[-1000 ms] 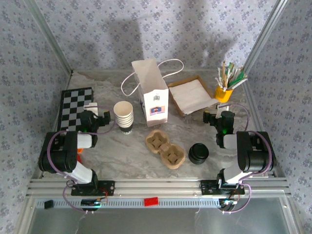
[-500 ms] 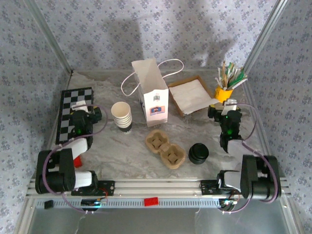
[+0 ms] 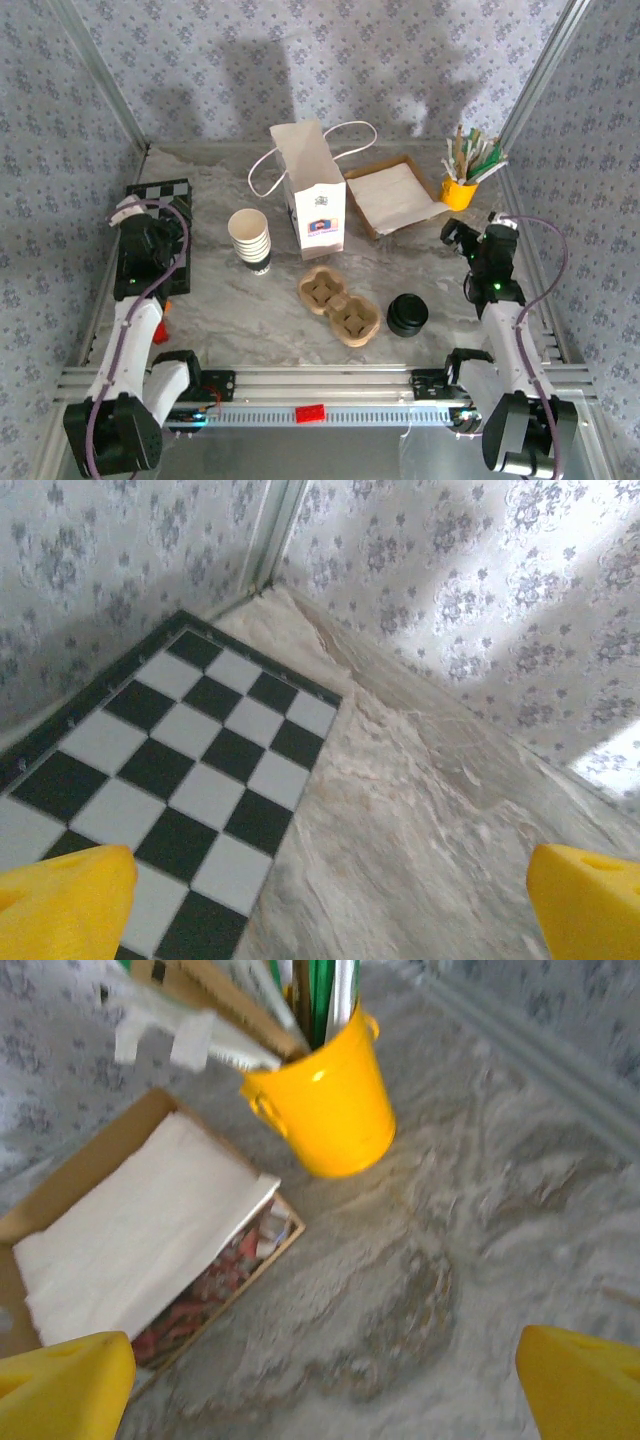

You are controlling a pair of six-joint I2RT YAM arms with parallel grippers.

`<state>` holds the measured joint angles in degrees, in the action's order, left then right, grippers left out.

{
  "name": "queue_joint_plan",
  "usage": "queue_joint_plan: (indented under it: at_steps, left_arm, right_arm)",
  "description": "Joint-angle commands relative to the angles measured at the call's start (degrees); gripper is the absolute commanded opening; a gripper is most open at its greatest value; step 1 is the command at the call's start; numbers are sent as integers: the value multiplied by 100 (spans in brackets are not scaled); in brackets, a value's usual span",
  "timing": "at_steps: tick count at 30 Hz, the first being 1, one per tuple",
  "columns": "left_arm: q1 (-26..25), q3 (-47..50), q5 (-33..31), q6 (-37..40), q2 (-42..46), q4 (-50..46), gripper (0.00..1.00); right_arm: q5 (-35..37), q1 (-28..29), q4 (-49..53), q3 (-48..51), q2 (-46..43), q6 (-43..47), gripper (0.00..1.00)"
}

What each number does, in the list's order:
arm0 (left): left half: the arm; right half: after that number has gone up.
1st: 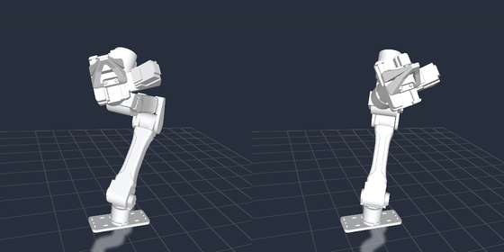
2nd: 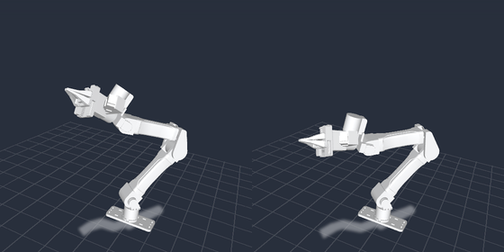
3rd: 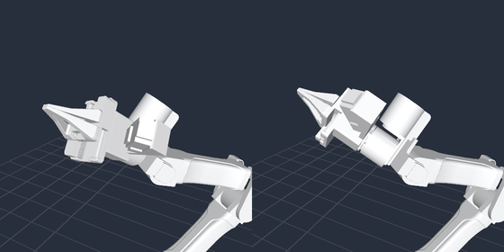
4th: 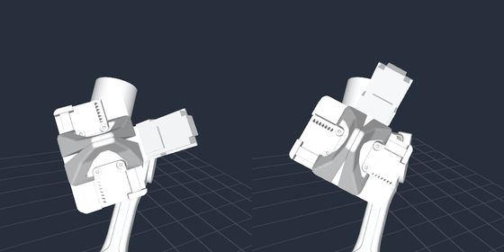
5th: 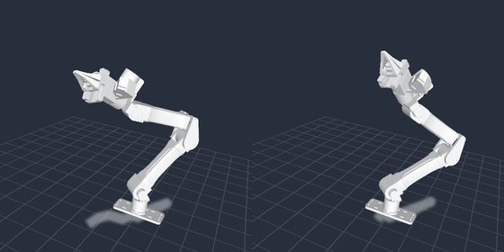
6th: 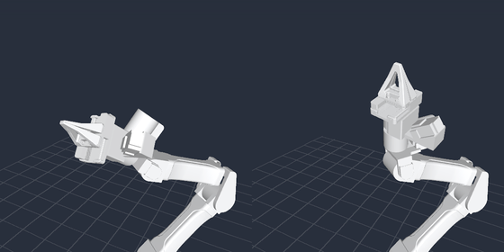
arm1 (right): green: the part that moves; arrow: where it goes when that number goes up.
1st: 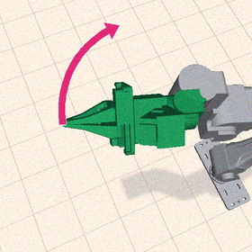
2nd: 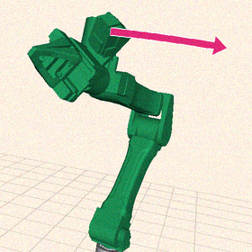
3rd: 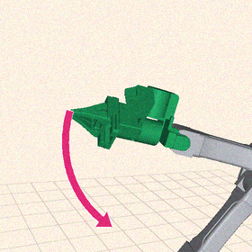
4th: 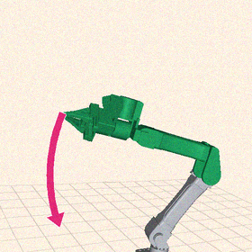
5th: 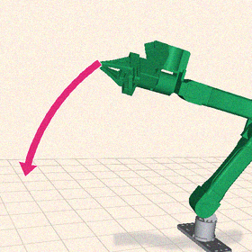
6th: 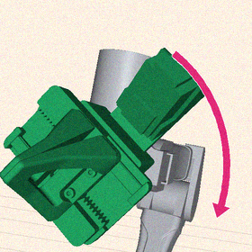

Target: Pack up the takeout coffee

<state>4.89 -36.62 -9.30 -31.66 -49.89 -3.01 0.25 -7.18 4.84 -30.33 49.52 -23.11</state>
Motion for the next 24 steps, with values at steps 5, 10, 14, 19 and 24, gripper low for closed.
queue_joint_plan:
  at_steps: [5,10,14,19,24]
  left_arm:
    - [28,-1370,1683,-864,219,-2877,100]
    - [-260,-2119,2340,-673,86,-3996,99]
    - [-867,-2747,2200,-401,-267,-4480,93]
    - [-1611,-3345,1617,-18,-967,-4927,83]
    - [-1890,-3633,1460,277,-1565,-5107,71]
  right_arm:
    - [-395,750,1927,-751,45,-498,100]
    - [-17,1840,2743,-1242,137,-506,100]
    - [509,2786,3389,-1690,263,-800,100]
    - [786,3789,3612,-2002,493,-1239,100]
    - [1099,4710,3573,-2260,844,-1515,100]
